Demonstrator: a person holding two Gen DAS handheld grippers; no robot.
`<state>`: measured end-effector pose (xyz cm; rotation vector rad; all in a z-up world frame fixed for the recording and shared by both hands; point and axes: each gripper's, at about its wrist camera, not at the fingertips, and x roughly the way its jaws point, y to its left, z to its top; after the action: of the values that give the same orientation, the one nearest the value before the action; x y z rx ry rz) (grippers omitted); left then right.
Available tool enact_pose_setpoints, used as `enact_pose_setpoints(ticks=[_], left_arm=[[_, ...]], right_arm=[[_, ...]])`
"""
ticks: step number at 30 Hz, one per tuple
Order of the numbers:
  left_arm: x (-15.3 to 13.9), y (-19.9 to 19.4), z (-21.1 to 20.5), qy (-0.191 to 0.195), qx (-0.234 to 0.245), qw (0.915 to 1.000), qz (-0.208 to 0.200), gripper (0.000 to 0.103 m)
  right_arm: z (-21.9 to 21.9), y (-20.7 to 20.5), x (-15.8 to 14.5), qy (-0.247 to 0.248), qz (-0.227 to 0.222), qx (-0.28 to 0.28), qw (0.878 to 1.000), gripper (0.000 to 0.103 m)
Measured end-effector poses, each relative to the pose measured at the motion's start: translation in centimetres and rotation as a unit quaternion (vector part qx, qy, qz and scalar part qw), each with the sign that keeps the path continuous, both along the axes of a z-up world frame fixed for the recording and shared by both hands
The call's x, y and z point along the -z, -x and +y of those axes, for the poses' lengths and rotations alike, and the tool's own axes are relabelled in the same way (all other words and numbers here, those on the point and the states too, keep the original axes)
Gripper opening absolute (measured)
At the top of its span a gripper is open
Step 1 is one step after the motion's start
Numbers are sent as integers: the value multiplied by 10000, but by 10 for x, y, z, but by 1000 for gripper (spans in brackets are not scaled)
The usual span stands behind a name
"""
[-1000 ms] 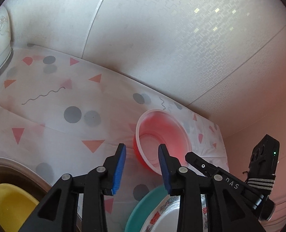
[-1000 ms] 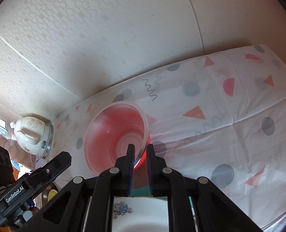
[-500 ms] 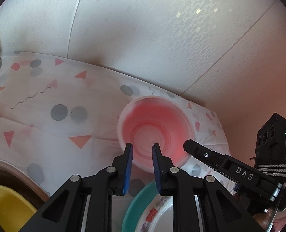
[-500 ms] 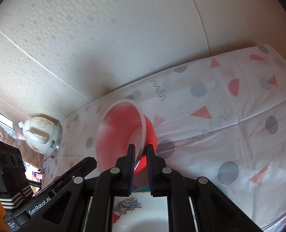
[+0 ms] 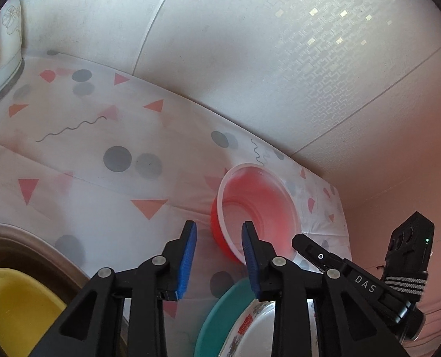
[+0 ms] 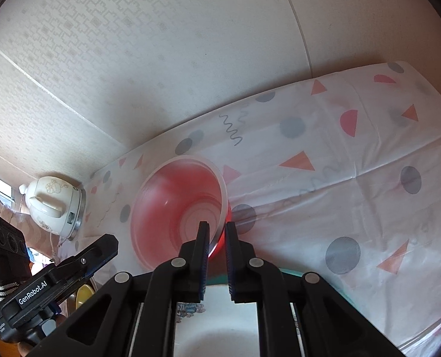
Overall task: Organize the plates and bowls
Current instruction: 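Lift the red bowl with both grippers and carry it toward the steel bowl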
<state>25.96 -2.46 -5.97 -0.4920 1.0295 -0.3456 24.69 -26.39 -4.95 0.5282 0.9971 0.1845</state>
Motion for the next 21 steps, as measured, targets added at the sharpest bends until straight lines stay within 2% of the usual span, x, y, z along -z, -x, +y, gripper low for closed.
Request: enact_pose_setpoints(ticks=[3,8,13,21], left_arm=[[1,-4,-15,-149,165,9997,-74,31],[3,0,-30,-541,355,9976,-234,19],[-1,8,-26,-566,382,9971,-349,17],[-32,34,-7,-414,269,9962,-711,17]], right_arm=[[3,-2,4,-1,66,-34,10000,11],[6,-2,9,22,100,-50,9999,13],[6,4,3,-46,-24,-65,10000,12],[14,22,-25,-209,-378,-247,9988,12]])
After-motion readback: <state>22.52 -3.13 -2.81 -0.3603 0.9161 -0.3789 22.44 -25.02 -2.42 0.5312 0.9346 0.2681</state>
